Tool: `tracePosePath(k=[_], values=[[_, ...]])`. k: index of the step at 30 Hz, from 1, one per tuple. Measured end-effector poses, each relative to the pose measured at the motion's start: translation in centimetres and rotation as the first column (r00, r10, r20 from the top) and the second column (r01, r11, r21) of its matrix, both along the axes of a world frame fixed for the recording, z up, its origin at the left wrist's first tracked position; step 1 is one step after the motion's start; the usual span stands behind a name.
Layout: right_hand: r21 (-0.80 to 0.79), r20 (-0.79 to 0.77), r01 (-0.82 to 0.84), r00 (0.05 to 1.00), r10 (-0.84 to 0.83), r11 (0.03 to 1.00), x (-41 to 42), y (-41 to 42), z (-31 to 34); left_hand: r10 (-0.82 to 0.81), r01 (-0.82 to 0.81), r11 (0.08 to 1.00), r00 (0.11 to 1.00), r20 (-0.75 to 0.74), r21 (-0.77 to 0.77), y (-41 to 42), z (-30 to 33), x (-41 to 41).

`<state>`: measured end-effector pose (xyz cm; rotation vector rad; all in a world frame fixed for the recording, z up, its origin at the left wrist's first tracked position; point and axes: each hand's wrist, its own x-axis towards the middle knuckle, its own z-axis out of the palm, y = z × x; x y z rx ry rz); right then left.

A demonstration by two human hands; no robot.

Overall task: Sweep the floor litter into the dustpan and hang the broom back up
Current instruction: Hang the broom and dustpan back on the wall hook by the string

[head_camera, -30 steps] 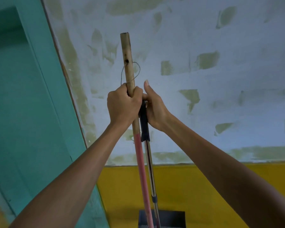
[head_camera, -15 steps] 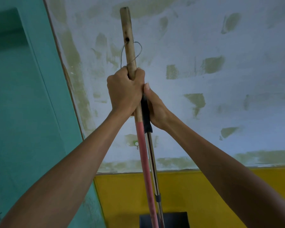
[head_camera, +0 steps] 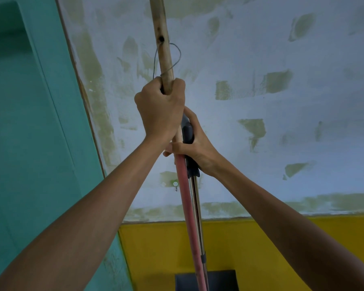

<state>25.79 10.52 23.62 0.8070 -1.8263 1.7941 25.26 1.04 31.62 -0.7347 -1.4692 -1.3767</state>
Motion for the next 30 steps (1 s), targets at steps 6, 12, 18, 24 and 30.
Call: tracePosePath(k=[6, 12, 18, 24, 30], values=[[-0.07, 0.072, -0.047, 0.996, 0.052, 0.996, -0.2, -0.4, -0.9, -0.039, 0.038, 0.999, 0.999, -0.037, -0.023, 0.2, 0.5, 0.6], [-0.078, 0.095, -0.018, 0.995, 0.026, 0.997, 0.2, -0.6, -0.7, -0.048, 0.044, 0.998, 0.996, -0.073, -0.053, 0.7, 0.2, 0.3], [-0.007, 0.065, 0.057, 0.996, -0.056, 0.998, 0.6, -0.6, -1.4, -0.089, 0.089, 0.995, 0.996, 0.003, 0.054, 0.6, -2.7, -0.2], [-0.041, 0.082, 0.03, 0.996, -0.027, 0.999, 0.7, 0.2, -0.8, -0.157, 0.121, 0.979, 0.959, 0.236, 0.163, 0.0, -6.5, -0.2], [-0.063, 0.066, 0.072, 0.996, -0.067, 0.995, 0.7, 0.1, 0.8, -0.268, 0.295, 0.954, 0.917, 0.294, -0.051, 0.1, -14.8, 2.0]])
